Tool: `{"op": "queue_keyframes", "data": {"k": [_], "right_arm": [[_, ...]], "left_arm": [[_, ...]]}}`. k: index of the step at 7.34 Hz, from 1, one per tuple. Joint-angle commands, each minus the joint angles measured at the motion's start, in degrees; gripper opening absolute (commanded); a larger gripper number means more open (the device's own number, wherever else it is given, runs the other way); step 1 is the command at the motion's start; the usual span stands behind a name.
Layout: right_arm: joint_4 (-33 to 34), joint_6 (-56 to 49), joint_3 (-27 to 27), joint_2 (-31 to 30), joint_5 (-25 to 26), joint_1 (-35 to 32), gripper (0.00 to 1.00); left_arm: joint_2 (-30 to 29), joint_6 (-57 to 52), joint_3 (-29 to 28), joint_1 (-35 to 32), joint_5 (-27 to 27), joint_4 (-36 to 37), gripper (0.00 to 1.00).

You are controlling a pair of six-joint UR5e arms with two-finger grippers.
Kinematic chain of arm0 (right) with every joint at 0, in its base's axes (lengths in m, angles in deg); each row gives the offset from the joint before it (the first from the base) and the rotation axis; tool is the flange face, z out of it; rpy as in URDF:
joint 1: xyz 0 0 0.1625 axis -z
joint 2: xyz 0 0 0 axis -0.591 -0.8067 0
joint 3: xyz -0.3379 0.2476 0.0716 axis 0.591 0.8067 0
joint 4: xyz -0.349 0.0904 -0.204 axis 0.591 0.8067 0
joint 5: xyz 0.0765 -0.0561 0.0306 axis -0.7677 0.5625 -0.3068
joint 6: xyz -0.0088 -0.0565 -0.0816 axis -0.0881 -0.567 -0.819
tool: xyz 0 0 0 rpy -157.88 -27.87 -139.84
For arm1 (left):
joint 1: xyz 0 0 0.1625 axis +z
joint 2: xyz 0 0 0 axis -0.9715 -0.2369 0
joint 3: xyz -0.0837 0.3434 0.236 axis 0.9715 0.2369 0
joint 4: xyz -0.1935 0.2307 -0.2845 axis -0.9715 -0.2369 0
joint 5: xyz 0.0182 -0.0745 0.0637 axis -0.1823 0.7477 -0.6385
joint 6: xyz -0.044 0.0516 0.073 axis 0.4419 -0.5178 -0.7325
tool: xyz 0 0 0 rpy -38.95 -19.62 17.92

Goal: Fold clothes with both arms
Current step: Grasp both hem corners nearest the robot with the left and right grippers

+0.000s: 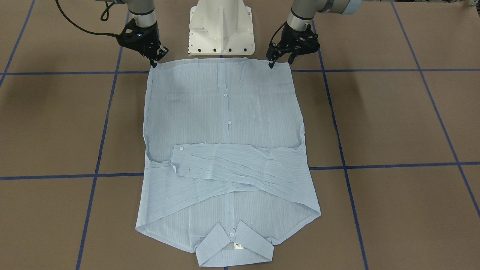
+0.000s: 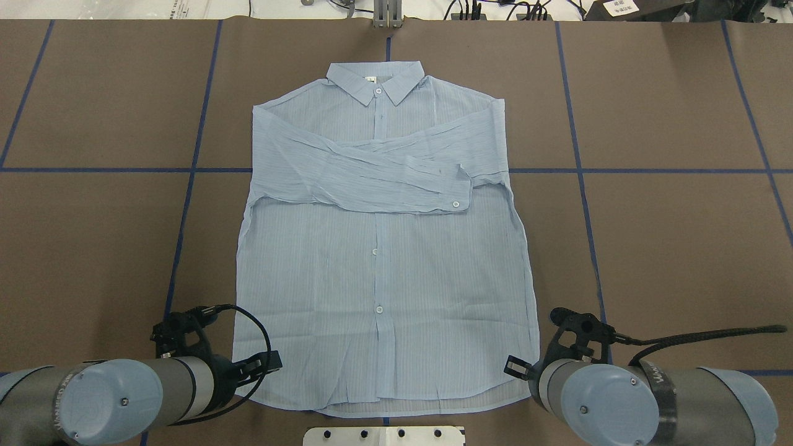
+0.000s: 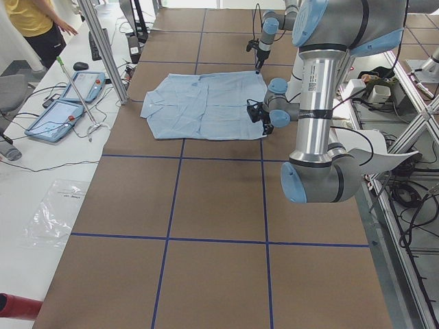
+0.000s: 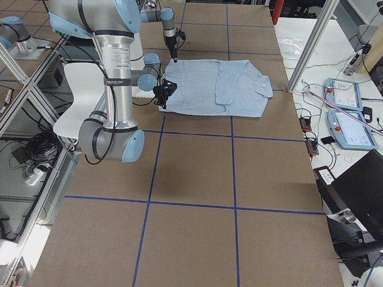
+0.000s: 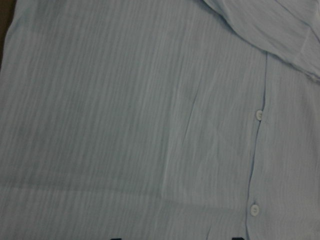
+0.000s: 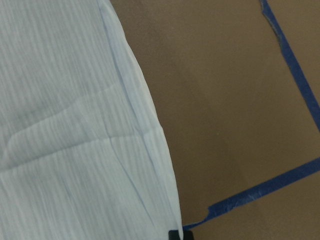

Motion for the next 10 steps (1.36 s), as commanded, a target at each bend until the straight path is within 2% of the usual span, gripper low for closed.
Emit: {"op": "queue_keyframes", "data": {"k": [1,5,6,7,8,9,10], "right_arm": [[0.00,0.00,-0.02,0.16,0.42,0.22,0.00],[0.00,0.00,-0.02,0.25,0.60,0.31,0.00],[0.00,0.00,-0.02,0.25,0.60,0.39,0.00],[0.00,0.00,-0.02,0.34,0.60,0.31,0.00],[0.00,0.00,-0.02,0.34,0.60,0.39,0.00],[0.00,0.00,-0.02,0.34,0.60,0.31,0.00],[0.00,0.00,-0.02,0.34,0.60,0.31,0.00]], "left_arm": [[0.55,0.84,-0.19,-0.03,1.56,0.09,0.85],[1.43,0.85,-0.80,-0.03,1.48,0.27,0.80],[1.43,0.85,-0.89,-0.03,1.48,0.79,0.66],[1.35,0.93,-0.71,-0.12,1.48,1.32,0.40],[1.26,1.02,-0.36,-0.03,1.57,1.41,0.09],[1.26,0.93,0.16,-0.12,2.35,1.67,0.00],[1.34,1.02,1.12,-0.38,3.49,1.85,0.00]]}}
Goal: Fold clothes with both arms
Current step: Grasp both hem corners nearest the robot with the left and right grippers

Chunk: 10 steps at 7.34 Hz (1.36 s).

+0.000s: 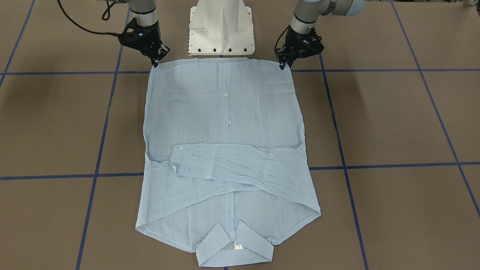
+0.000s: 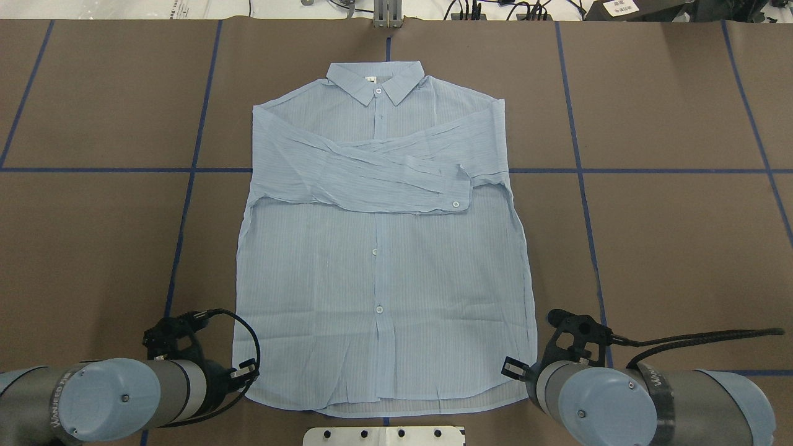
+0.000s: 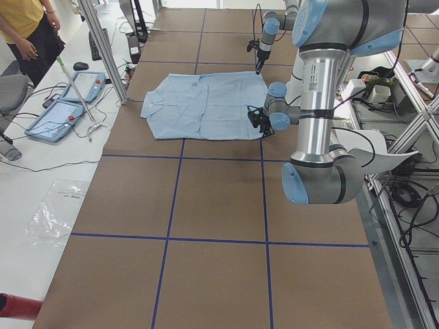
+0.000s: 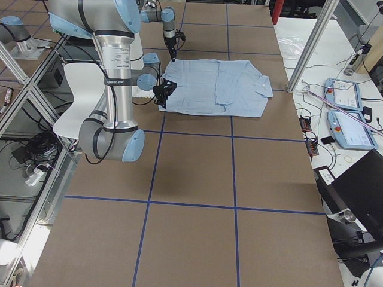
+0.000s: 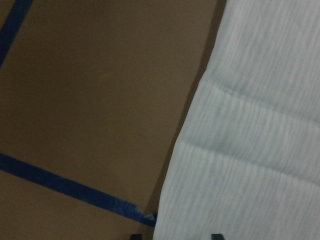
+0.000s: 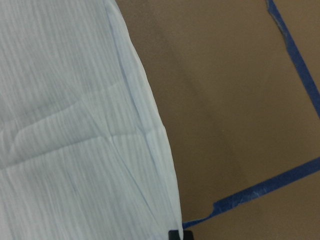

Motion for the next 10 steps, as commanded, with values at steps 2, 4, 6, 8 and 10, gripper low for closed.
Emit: {"op": "queue_keyframes", "data": {"k": [2,4,6,8,10], "right_arm": [[0.00,0.00,-0.79,-0.08,0.00,-0.30,0.00],[0.00,0.09,-6.47,-2.87,-0.09,-0.30,0.00],[0.52,2.63,-13.77,-5.88,0.00,-0.91,0.00],[0.53,2.55,-15.12,-3.62,-0.17,-6.51,0.00],[0.44,1.85,-12.07,-0.02,-0.79,-11.96,0.00]], "left_arm": [[0.49,0.05,6.33,-0.40,4.76,5.61,0.00],[0.66,3.72,10.82,-0.57,6.37,6.60,0.00],[-0.55,3.05,14.35,-1.27,8.38,11.23,0.00],[-5.10,-3.33,13.83,-10.36,13.03,15.38,0.00],[-13.80,-8.55,8.85,-21.54,18.84,18.82,0.00]]}}
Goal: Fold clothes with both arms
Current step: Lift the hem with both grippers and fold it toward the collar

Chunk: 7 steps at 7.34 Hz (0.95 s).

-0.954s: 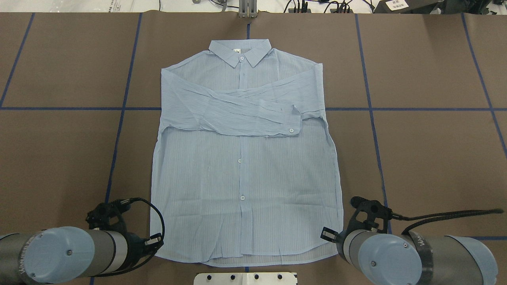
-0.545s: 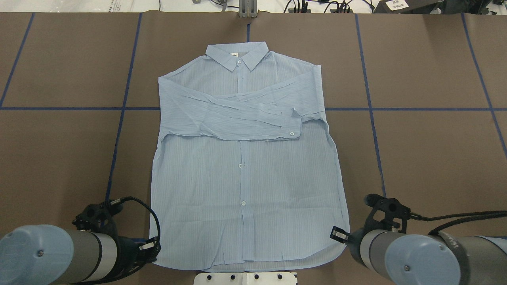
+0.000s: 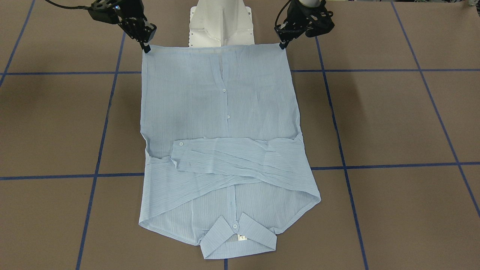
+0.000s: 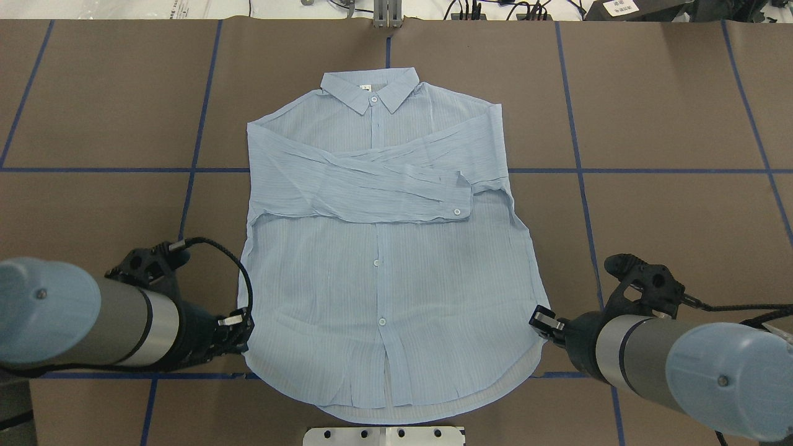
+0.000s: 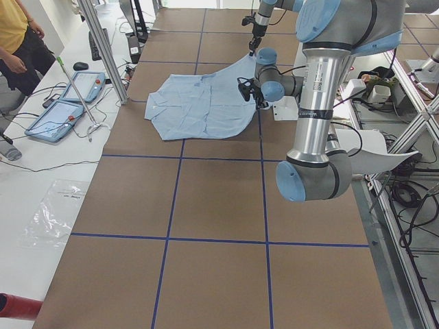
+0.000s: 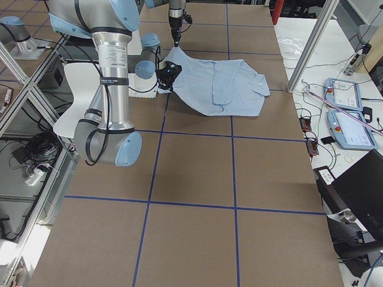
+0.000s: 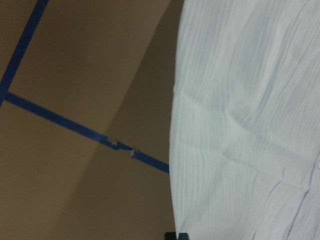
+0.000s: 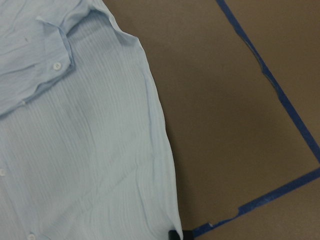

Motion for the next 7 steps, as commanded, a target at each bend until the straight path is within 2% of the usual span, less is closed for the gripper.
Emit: {"op": "queue_keyframes", "data": {"k": [1,2,4,5,7], "right_arm": [[0.07,-1.68,6.03,5.93,-0.42,-6.54,0.00],[-0.02,-5.79,9.55,8.84,-0.59,-9.27,0.00],[-0.19,-10.91,16.50,14.39,-7.32,-17.25,0.00],[-0.11,-13.97,18.44,15.97,-8.84,-20.25,0.00],[-0.90,-17.50,25.36,19.13,-8.86,-23.08,0.00]], "left_arm": [[-7.41,-4.68,-6.78,-9.14,3.16,1.54,0.00],[-8.65,-7.39,-9.77,-11.26,3.08,1.27,0.00],[-9.19,-11.53,-14.18,-16.27,3.08,-1.70,0.00],[-9.62,-13.46,-16.63,-17.68,3.08,-3.46,0.00],[-11.29,-13.92,-24.78,-19.62,2.99,-11.68,0.00]]}}
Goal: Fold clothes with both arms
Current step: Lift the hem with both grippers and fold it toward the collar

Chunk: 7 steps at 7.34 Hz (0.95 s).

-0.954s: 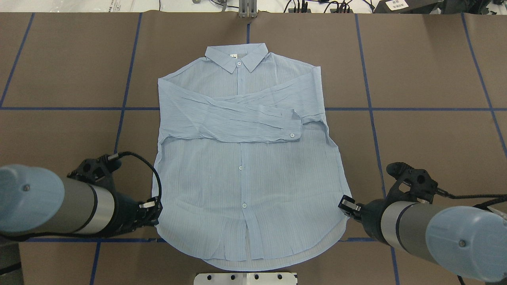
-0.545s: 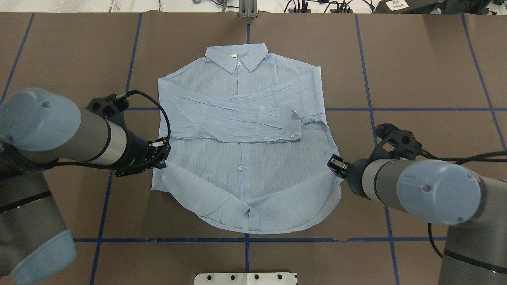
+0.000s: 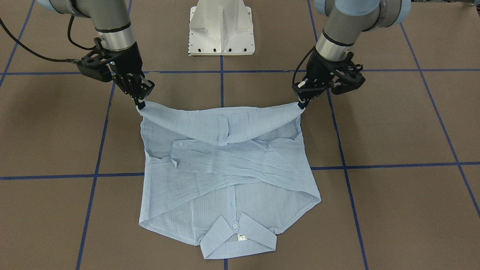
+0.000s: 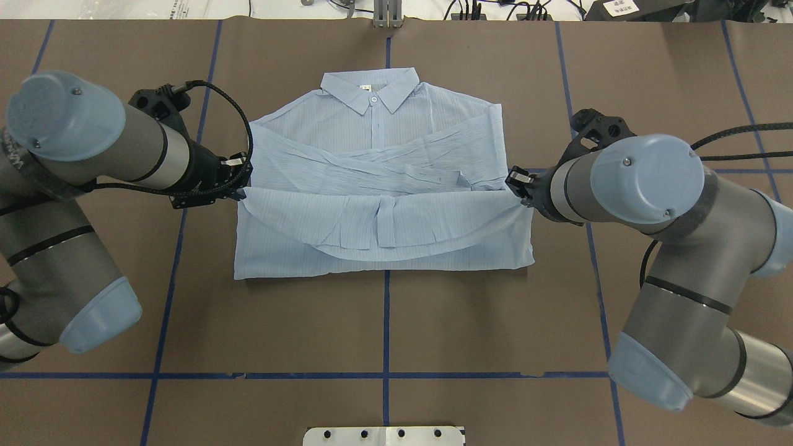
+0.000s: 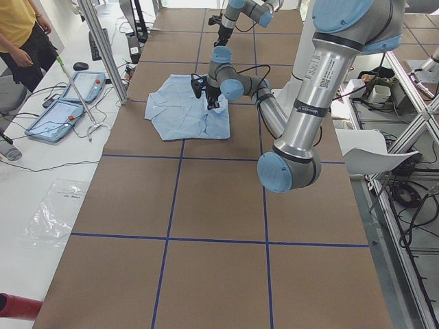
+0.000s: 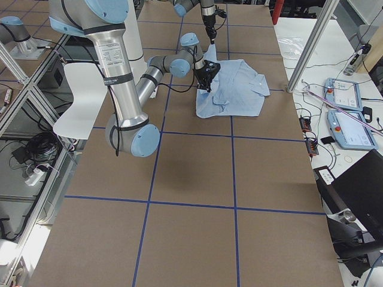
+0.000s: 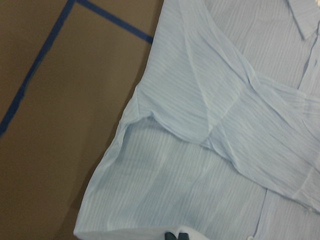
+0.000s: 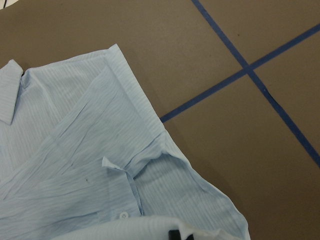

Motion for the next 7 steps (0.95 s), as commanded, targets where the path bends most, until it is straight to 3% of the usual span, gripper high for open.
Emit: {"op": "queue_keyframes", "data": {"k": [1,4,7], "right_arm": [[-0.39,-3.43,8.88,4.97,-0.38,-3.08,0.00],[-9.23,-4.14,20.30,8.40,-0.47,-6.50,0.00],[-10.48,-5.71,32.62,15.53,-0.47,-7.75,0.00]], "left_arm": [[-2.74,-0.61,-10.95,-1.99,-0.07,-9.93,0.00],[-5.03,-2.88,-21.34,-5.15,-0.24,-17.78,0.00],[-8.37,-3.42,-33.47,-6.04,-2.52,-28.32,0.00]]}}
